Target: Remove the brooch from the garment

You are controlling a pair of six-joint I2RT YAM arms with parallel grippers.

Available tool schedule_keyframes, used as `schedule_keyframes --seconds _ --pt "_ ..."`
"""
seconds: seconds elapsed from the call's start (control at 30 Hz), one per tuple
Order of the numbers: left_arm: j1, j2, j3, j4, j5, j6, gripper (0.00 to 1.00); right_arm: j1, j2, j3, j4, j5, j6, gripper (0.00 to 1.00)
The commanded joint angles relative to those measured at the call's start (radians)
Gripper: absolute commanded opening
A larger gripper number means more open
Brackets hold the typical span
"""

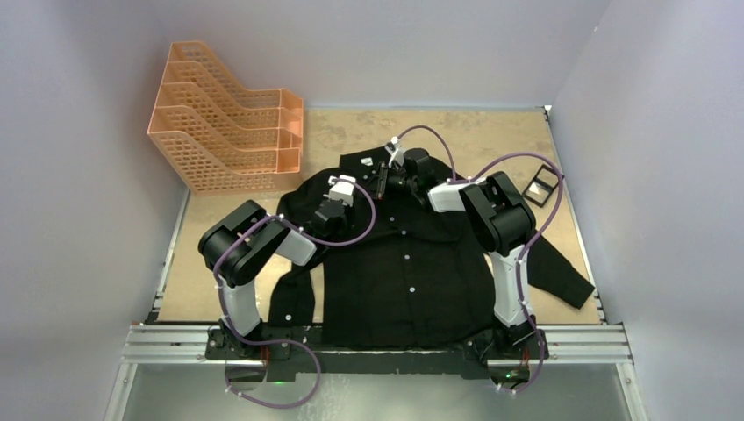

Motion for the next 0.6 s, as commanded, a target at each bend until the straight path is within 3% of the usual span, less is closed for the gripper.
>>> schedule_keyframes --seconds 0.0,0.57 --pt "0.001 -0.036 -0.008 0.071 0.005 -0.014 0.0 0.004 -0.015 -0.01 -0.006 0.019 -0.028 0.17" --pt "0.001 -0.014 -0.014 0.122 0.04 -0.003 0.02 0.026 0.038 -0.005 0.019 0.003 -0.018 0.11"
